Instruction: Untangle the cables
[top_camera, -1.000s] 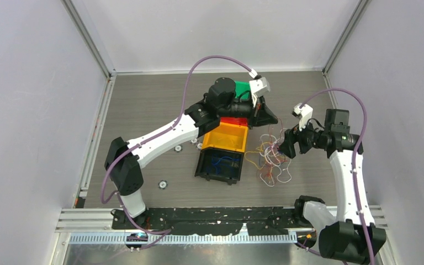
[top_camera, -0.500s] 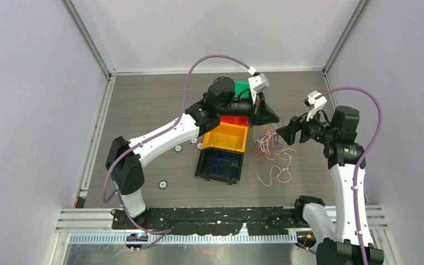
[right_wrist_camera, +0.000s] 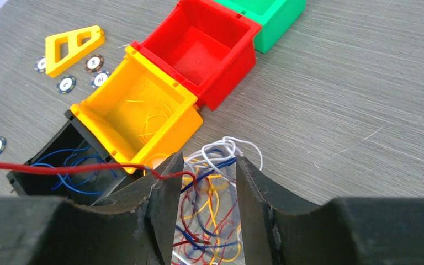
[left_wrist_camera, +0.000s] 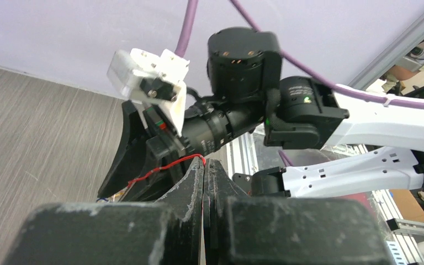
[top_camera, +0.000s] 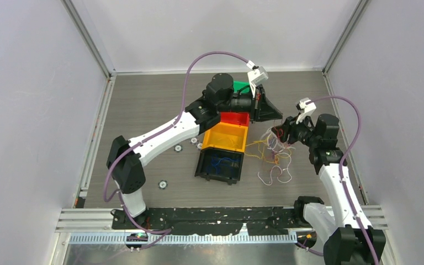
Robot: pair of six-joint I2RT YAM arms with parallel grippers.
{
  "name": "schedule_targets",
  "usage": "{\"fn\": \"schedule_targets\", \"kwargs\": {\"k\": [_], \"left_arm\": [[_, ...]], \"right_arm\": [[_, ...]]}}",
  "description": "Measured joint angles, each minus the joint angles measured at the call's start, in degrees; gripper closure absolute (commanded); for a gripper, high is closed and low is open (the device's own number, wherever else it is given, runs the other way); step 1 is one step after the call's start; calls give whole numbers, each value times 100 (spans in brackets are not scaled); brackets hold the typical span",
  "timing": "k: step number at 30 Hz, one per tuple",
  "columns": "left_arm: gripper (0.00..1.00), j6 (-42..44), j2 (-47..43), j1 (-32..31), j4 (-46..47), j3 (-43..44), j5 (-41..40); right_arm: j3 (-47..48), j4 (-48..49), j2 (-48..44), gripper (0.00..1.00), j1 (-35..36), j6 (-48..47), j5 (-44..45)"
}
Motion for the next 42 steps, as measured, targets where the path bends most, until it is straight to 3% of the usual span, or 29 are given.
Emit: {"fn": "schedule_targets", "kwargs": {"k": [14, 21, 23, 27, 31, 36, 42], "left_arm": [[100, -393, -382, 229, 463, 1123, 319], [100, -251, -564, 752, 289, 1670, 225], [100, -214, -551, 861, 136, 1934, 201], [100, -177, -540, 962, 15, 2422, 188], [100, -210, -570, 920, 94, 2334, 203], [100, -229, -522, 916, 44, 2057, 203], [100, -245, -411, 914, 46, 2157, 201]], "right_arm": [[-153, -181, 610, 55, -2, -393, 551], [-140, -492, 634, 54, -57, -713, 654], [-118, -638, 702, 48, -83, -844, 673], [160, -1276, 914, 21, -120, -1139, 413], [713, -1928, 743, 7, -133, -1427, -319], [737, -1471, -214, 4, 114, -1228, -896], [142, -20, -103, 5, 861, -439, -986]]}}
